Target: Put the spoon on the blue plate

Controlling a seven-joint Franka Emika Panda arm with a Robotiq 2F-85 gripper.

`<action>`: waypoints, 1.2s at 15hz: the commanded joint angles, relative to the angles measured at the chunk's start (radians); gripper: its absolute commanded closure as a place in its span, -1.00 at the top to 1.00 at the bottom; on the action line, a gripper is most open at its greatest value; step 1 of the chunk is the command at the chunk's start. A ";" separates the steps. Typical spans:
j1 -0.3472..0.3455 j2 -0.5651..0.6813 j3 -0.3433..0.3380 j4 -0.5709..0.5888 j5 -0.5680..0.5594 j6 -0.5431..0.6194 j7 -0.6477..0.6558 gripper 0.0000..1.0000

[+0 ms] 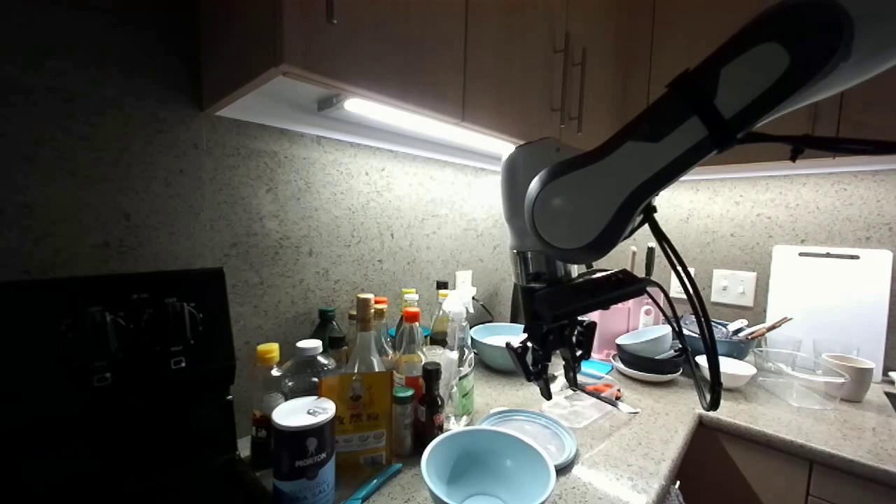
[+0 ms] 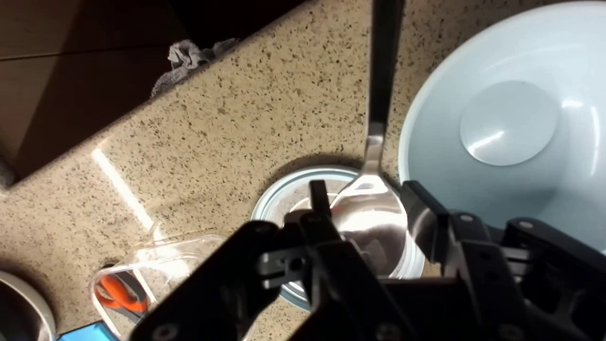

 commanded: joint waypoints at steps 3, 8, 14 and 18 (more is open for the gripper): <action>-0.028 0.016 0.026 0.016 0.021 -0.011 -0.044 -0.65; -0.076 0.131 0.002 0.115 0.026 -0.003 -0.232 -0.65; -0.084 0.209 -0.017 0.189 0.030 -0.002 -0.241 -0.15; -0.091 0.254 -0.018 0.228 0.033 0.018 -0.260 -0.65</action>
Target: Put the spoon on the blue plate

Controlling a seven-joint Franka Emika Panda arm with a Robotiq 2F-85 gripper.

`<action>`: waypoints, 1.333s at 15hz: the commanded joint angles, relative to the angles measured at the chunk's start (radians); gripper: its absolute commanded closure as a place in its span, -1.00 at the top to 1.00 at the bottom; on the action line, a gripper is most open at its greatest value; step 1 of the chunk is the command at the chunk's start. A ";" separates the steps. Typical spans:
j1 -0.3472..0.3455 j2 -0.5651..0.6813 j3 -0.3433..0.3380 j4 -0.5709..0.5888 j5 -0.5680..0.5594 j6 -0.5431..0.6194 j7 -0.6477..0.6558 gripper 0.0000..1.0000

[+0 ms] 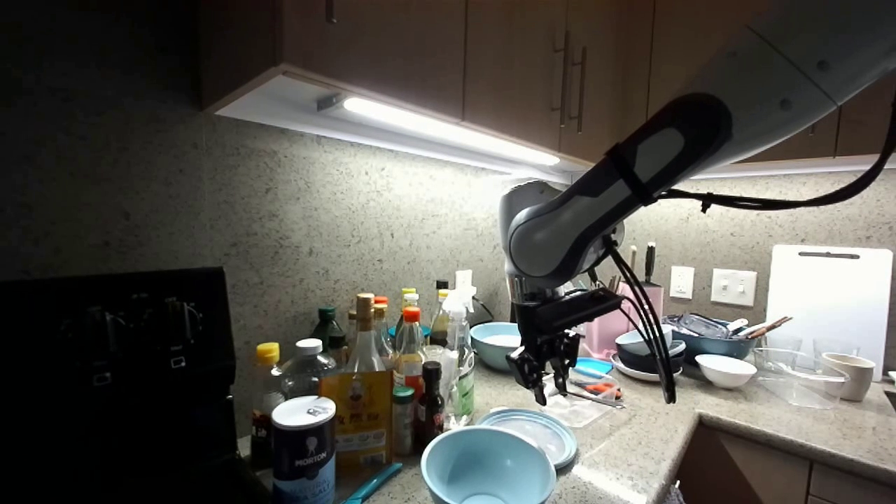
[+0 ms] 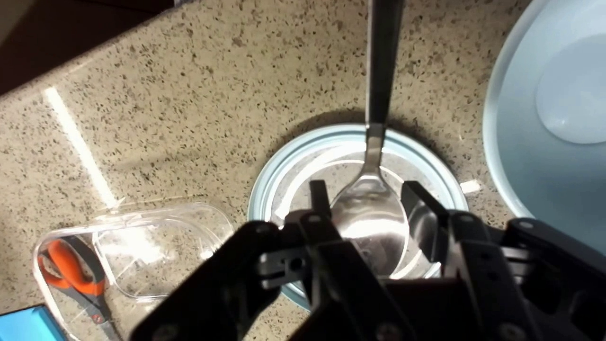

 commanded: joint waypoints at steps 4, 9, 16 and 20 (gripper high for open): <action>-0.016 0.165 -0.024 0.167 0.003 -0.013 -0.084 -0.65; -0.026 0.338 -0.034 0.386 0.013 -0.057 -0.211 -0.65; -0.015 0.400 -0.043 0.454 0.021 -0.062 -0.194 -0.65; -0.019 0.467 -0.042 0.530 0.030 -0.089 -0.206 -0.65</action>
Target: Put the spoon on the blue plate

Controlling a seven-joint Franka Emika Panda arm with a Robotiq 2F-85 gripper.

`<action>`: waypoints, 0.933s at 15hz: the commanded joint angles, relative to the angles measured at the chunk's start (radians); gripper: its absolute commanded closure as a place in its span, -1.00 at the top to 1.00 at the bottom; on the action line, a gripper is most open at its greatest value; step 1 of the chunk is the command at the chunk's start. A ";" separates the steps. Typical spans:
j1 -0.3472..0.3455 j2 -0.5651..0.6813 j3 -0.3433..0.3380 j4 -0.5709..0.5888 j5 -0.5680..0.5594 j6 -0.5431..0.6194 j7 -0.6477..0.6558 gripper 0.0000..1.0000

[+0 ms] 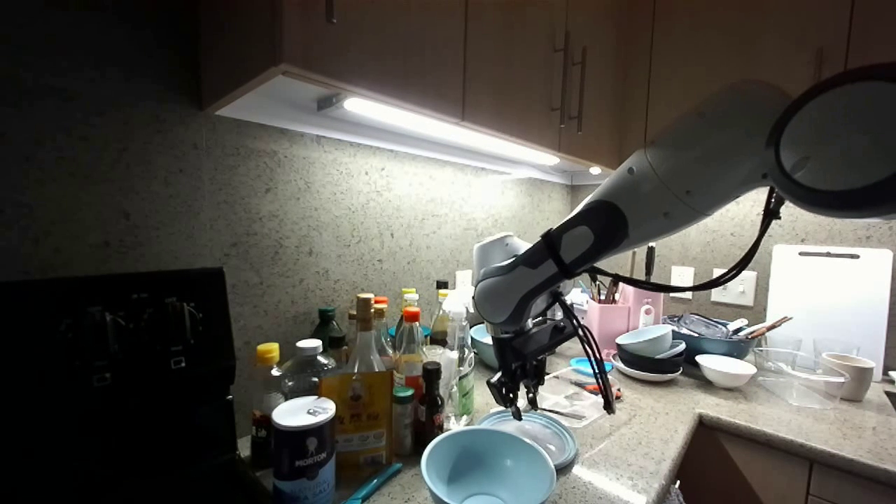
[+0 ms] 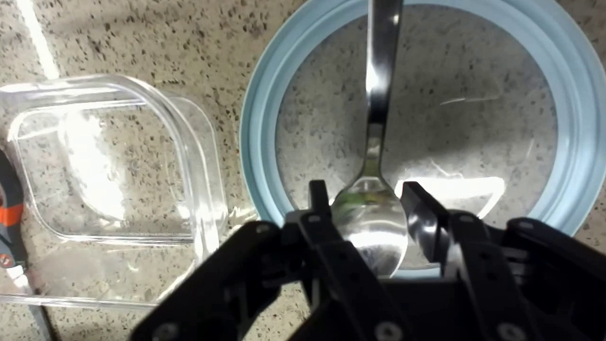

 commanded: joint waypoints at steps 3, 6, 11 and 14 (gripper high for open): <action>-0.003 0.101 -0.001 0.130 0.034 -0.060 -0.019 -0.65; 0.006 0.135 -0.009 0.181 0.030 -0.098 -0.008 0.35; 0.016 0.148 -0.021 0.241 0.022 -0.141 0.016 0.87; 0.062 0.071 -0.051 0.196 -0.016 -0.166 0.076 1.00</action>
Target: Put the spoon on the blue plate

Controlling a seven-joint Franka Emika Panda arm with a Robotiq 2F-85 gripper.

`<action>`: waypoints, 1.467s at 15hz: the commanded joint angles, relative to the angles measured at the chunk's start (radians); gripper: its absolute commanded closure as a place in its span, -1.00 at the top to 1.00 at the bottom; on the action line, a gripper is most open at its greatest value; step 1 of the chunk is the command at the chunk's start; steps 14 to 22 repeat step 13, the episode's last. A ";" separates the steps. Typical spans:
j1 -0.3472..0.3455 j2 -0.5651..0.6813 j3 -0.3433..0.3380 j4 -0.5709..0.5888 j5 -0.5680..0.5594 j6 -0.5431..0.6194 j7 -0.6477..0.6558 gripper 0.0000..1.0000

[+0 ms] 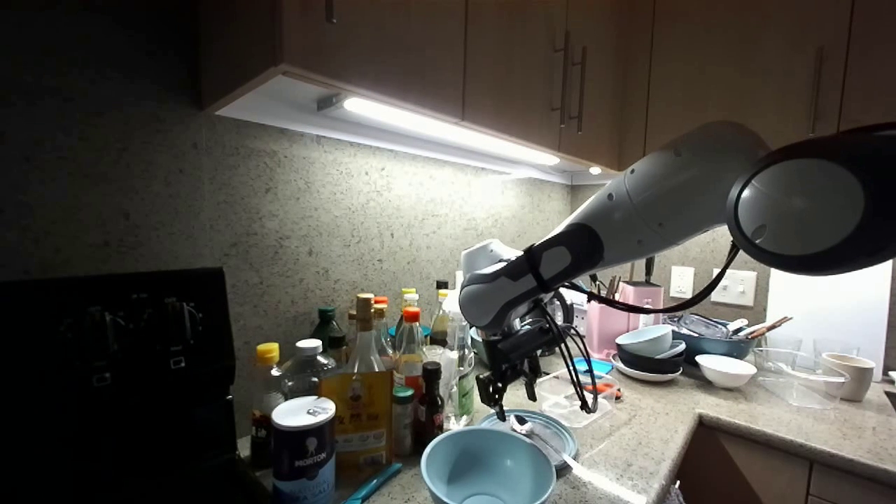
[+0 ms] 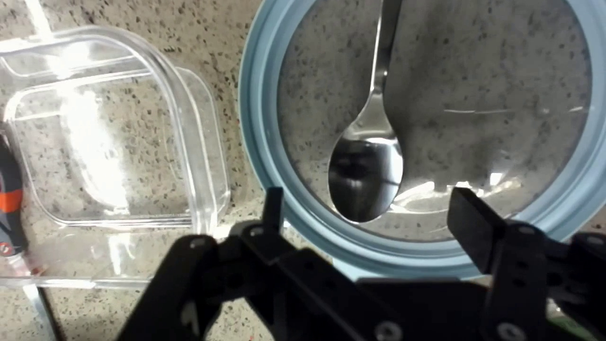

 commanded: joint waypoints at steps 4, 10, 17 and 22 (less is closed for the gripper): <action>0.093 -0.177 -0.033 -0.100 -0.025 -0.060 0.118 1.00; 0.142 -0.310 -0.031 -0.188 -0.034 -0.099 0.246 1.00; 0.131 -0.270 -0.016 -0.126 -0.026 -0.099 0.247 1.00; 0.131 -0.270 -0.016 -0.126 -0.026 -0.099 0.247 1.00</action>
